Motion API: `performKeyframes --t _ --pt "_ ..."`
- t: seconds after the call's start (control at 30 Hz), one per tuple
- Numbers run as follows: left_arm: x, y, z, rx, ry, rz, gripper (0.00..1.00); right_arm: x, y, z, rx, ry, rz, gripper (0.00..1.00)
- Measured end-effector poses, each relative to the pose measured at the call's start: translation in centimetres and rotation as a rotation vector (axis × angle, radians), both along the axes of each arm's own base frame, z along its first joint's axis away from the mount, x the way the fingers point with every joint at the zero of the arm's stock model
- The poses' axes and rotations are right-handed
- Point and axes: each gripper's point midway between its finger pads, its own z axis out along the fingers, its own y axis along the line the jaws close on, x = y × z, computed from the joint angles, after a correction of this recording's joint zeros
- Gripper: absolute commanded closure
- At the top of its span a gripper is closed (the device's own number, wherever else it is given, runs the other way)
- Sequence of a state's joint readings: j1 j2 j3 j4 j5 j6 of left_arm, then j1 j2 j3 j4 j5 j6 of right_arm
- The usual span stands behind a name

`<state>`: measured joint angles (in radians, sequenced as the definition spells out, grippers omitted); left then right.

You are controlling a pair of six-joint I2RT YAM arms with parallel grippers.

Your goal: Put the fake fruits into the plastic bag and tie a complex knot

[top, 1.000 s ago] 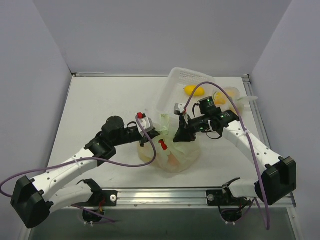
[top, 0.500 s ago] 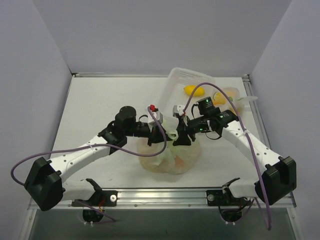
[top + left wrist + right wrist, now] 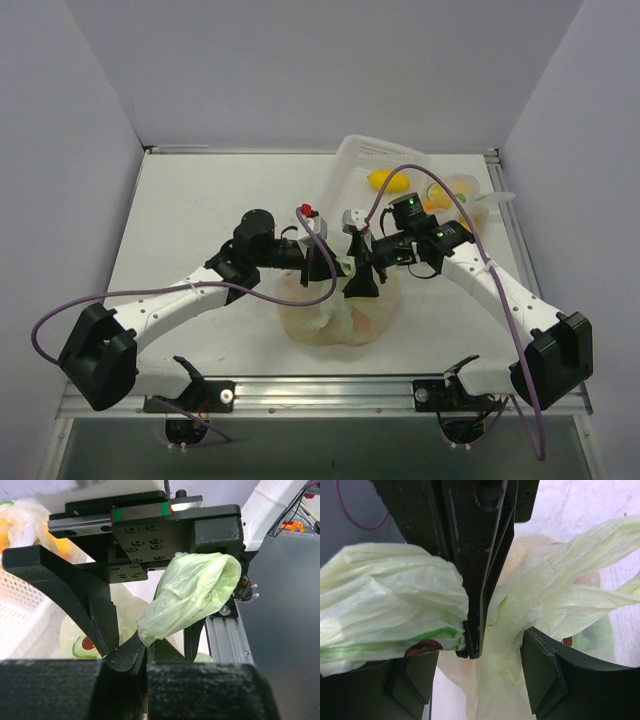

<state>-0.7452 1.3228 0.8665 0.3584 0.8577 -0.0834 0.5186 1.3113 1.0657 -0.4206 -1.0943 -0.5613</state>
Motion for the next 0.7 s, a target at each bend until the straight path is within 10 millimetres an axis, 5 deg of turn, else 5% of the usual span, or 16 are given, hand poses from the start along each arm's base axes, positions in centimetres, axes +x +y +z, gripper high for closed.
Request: performKeyframes --t 0.23,0.4,0.5,0.53,0.6,0.63,0.7 --pt "0.4 -0.6 0.9 -0.054 -0.012 -0.002 1.0 0.8 1.4 1.0 0.081 0.051 -0.045 0.43" --pt "1.1 -0.6 0.7 -0.073 0.004 0.034 1.0 0.8 2.0 -0.3 0.125 0.128 -0.085 0.72" --pt "1.9 -0.4 -0.1 -0.062 0.027 0.069 0.82 0.6 2.3 -0.7 0.144 0.156 -0.091 0.93" --pt "2.0 -0.3 -0.1 -0.061 0.041 0.075 0.69 0.6 2.3 -0.8 0.149 0.156 -0.092 0.97" --pt "2.3 0.0 0.0 -0.064 0.049 0.08 0.6 0.7 2.5 -0.6 0.16 0.156 -0.094 1.0" --pt "2.5 0.2 0.1 -0.069 0.052 0.082 0.34 0.8 2.6 -0.4 0.166 0.153 -0.092 1.0" --pt "3.1 0.7 0.4 -0.075 0.058 0.099 0.21 0.7 2.8 -0.2 0.175 0.154 -0.086 1.0"
